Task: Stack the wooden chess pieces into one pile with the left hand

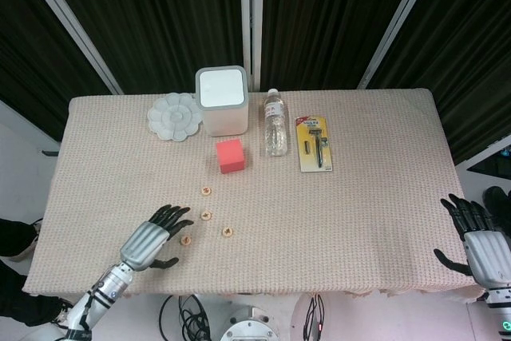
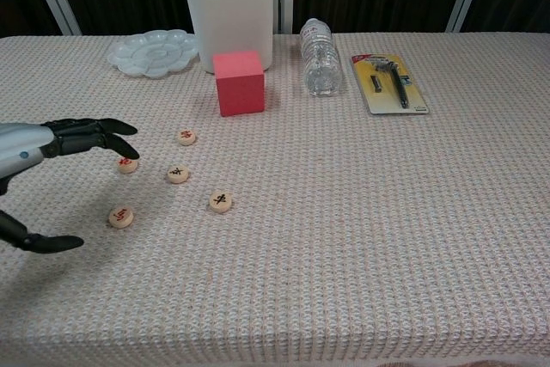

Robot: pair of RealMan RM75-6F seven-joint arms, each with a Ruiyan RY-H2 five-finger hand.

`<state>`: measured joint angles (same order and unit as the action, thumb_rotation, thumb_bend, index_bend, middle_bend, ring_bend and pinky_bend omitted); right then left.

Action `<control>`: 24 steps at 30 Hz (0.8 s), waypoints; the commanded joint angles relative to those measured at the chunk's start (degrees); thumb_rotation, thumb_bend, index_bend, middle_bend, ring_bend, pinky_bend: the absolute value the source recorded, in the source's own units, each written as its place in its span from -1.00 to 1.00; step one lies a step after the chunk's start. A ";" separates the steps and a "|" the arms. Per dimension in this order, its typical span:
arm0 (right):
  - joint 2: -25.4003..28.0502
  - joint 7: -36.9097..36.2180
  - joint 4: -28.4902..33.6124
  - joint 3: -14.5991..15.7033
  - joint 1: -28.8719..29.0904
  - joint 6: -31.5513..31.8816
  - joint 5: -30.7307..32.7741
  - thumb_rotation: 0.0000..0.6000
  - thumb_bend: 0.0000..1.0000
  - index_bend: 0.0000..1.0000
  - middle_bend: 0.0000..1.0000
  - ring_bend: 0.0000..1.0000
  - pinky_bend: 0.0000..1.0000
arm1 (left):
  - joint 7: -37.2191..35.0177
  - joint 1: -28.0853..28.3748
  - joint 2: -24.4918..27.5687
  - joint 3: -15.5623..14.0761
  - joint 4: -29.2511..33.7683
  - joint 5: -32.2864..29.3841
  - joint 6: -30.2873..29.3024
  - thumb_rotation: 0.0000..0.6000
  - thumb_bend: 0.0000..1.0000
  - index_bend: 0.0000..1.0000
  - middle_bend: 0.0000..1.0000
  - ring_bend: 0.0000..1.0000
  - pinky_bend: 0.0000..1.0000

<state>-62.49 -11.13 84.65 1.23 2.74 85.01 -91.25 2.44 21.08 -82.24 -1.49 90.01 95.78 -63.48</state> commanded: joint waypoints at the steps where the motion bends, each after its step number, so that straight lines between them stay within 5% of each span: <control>1: 0.02 -0.11 -0.08 0.03 -0.09 0.14 -0.11 1.00 -0.69 -1.00 -1.00 -1.00 -1.00 | -0.58 1.36 -2.31 0.38 -2.58 -1.31 1.53 1.00 -0.62 -0.59 -0.93 -1.00 -1.00; 24: 0.28 -0.14 -0.18 0.09 -0.24 -0.18 -0.01 1.00 -0.69 -1.00 -1.00 -1.00 -1.00 | -4.45 2.68 -7.50 -0.32 -10.90 -4.24 0.15 1.00 -0.41 -0.16 -0.89 -1.00 -1.00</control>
<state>-62.20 -11.27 84.46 1.31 2.49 84.84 -91.26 -1.98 23.75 -89.72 -1.79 79.13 91.52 -63.32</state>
